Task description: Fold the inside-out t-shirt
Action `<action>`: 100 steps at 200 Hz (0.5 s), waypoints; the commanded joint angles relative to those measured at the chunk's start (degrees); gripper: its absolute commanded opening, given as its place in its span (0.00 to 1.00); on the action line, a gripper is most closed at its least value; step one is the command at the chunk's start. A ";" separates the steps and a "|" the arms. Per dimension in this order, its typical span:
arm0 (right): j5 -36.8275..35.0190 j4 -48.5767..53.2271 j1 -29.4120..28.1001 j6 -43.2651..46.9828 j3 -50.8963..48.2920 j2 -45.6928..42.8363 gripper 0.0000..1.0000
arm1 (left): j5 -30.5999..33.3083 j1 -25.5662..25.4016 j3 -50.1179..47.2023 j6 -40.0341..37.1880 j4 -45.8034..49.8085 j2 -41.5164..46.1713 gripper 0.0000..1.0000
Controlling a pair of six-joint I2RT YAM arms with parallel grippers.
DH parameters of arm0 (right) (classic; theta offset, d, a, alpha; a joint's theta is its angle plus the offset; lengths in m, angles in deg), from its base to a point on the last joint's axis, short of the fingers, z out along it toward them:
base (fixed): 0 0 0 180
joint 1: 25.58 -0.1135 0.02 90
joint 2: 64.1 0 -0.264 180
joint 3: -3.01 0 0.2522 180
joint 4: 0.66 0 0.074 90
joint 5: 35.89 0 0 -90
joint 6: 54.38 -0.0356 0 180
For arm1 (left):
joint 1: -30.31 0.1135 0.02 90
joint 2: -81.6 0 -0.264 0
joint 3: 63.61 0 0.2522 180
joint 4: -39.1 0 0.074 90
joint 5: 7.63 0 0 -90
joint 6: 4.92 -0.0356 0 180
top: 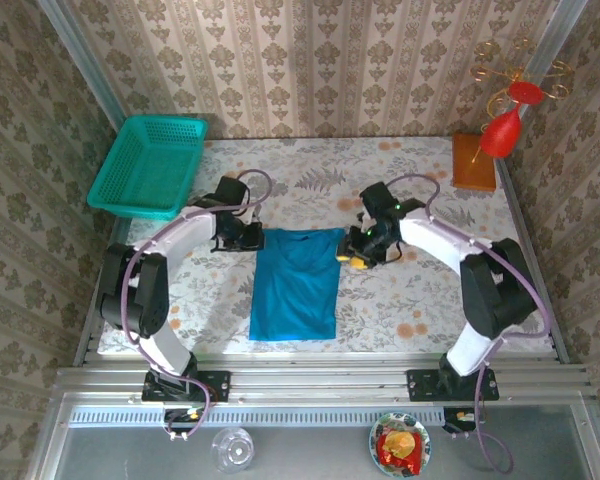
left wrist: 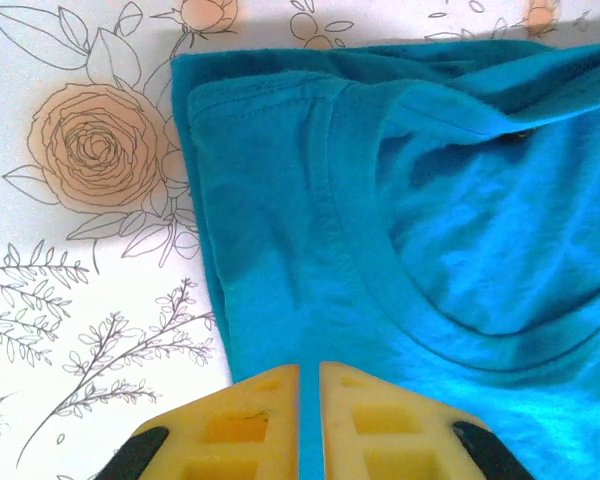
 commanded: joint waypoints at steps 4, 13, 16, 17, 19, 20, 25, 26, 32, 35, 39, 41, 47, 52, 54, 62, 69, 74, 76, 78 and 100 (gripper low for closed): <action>-1.18 3.88 2.60 5.76 6.88 7.32 0.41 | -1.24 0.27 -3.07 1.40 0.20 1.22 0.15; -0.25 3.33 3.10 6.06 9.43 10.20 0.41 | -1.33 0.27 -3.85 1.66 0.22 1.73 0.15; -0.08 3.29 3.25 6.17 10.29 11.13 0.41 | -1.33 0.27 -4.10 1.75 0.22 1.90 0.15; -0.05 3.33 3.23 6.18 10.57 11.43 0.41 | -1.29 0.27 -4.19 1.77 0.22 1.99 0.15; 0.05 3.36 3.28 6.21 10.98 12.06 0.41 | -1.25 0.27 -4.36 1.79 0.17 2.07 0.15; 0.06 3.37 3.34 6.25 11.36 12.38 0.41 | -1.29 0.27 -4.45 1.84 0.15 2.12 0.15; 0.32 3.46 3.42 6.36 12.74 13.76 0.41 | -1.24 0.27 -4.88 2.01 0.15 2.39 0.15; 0.38 3.50 3.45 6.36 12.98 14.07 0.41 | -1.24 0.27 -4.98 2.04 0.18 2.50 0.15; 0.66 3.39 3.52 6.44 14.35 15.62 0.41 | -1.11 0.27 -5.51 2.14 0.22 2.88 0.15; 0.81 3.33 3.60 6.46 14.95 16.26 0.41 | -1.07 0.27 -5.73 2.08 0.22 3.07 0.15; 1.08 3.29 3.61 6.38 15.76 17.15 0.41 | -1.00 0.34 -5.92 2.23 0.22 3.32 0.15; 1.16 3.29 3.69 6.37 16.19 17.53 0.41 | -0.98 0.35 -6.07 2.30 0.22 3.44 0.15; 1.51 3.20 3.72 6.28 17.27 18.73 0.41 | -0.77 0.36 -6.49 2.44 0.17 3.77 0.15; 1.79 2.99 3.74 6.21 18.05 19.53 0.41 | -0.64 0.46 -6.79 2.57 0.22 3.99 0.15; 1.76 2.95 3.72 6.20 18.32 19.84 0.41 | -0.63 0.49 -6.93 2.56 0.22 4.05 0.15; 1.94 2.93 3.69 6.02 19.42 21.14 0.41 | -0.63 0.61 -7.43 2.69 0.08 4.39 0.15; 2.13 3.15 3.74 5.84 20.27 22.00 0.40 | -0.63 0.71 -7.83 2.81 -0.05 4.54 0.15; 2.54 2.99 3.74 5.72 20.68 22.55 0.40 | -0.63 0.84 -8.05 2.85 -0.16 4.56 0.15; 2.72 2.95 3.67 5.63 20.80 22.70 0.39 | -0.63 0.87 -8.14 2.79 -0.14 4.61 0.15; 2.85 2.83 3.72 5.59 20.86 22.76 0.39 | -0.63 0.88 -8.25 2.77 -0.18 4.60 0.15; 4.07 1.99 3.49 4.78 20.82 22.33 0.27 | -0.50 1.22 -8.64 2.66 0.20 4.64 0.15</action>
